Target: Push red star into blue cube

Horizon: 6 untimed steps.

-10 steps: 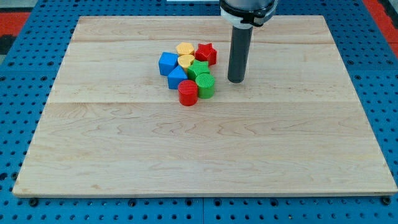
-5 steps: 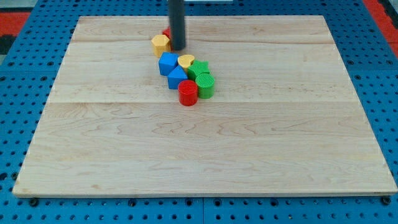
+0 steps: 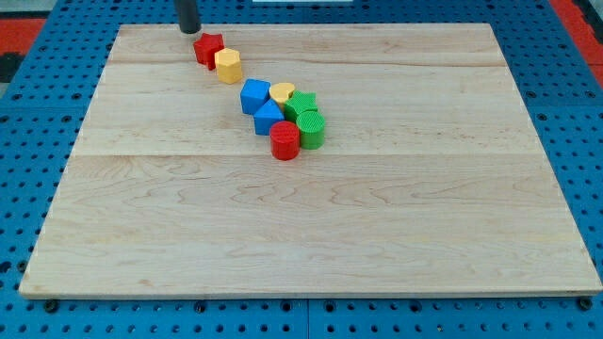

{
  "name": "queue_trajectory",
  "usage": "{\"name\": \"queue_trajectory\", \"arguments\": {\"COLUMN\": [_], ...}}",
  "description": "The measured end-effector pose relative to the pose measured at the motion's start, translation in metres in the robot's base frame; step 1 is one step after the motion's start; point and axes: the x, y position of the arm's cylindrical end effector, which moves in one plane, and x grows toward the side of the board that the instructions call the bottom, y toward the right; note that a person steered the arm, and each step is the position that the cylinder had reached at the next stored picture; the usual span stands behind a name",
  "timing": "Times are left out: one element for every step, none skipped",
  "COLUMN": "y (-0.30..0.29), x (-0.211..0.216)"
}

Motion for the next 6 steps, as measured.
{"name": "queue_trajectory", "arguments": {"y": [0.030,0.079,0.079,0.126,0.126,0.150], "x": [0.027,0.059,0.114,0.145,0.163,0.205]}}
